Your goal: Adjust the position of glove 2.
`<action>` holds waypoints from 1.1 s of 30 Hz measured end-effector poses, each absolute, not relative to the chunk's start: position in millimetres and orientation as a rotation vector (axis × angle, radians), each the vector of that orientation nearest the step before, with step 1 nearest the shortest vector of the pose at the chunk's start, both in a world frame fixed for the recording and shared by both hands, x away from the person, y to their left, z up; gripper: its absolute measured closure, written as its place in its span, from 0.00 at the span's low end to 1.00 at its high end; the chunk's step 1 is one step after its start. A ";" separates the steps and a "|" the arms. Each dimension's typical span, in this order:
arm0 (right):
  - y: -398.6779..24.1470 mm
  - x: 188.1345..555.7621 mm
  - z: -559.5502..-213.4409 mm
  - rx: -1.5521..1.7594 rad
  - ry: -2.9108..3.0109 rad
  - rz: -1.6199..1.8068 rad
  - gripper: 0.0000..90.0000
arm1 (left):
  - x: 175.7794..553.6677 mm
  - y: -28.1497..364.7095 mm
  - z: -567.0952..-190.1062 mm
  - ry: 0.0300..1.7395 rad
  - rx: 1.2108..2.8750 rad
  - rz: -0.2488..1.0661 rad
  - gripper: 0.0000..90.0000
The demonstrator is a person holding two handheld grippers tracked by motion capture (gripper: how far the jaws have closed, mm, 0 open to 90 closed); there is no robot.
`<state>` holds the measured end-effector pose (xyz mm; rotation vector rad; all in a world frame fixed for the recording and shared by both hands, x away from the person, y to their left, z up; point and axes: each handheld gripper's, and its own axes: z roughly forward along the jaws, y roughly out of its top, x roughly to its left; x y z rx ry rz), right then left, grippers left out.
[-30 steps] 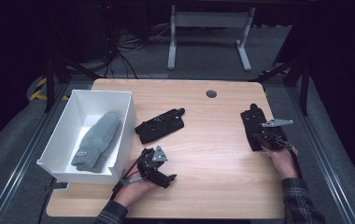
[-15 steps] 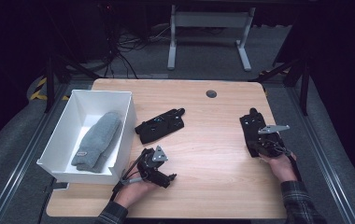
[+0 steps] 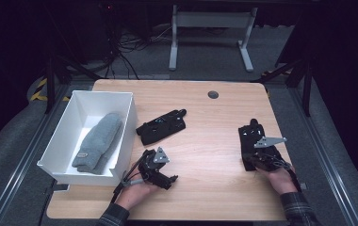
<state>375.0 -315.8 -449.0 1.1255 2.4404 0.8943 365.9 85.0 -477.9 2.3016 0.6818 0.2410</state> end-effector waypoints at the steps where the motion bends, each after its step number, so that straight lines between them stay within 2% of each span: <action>1: -314.1 372.8 -449.3 1.119 2.450 0.905 1.00 | 365.9 85.0 -477.9 0.680 2.302 0.242 0.01; 15: -276.6 343.0 -452.4 0.933 2.605 0.997 1.00 | 365.9 85.1 -477.9 0.680 2.303 0.239 0.00; 33: -251.6 314.5 -454.4 0.736 2.764 1.065 1.00 | 365.8 85.1 -478.0 0.681 2.303 0.239 0.00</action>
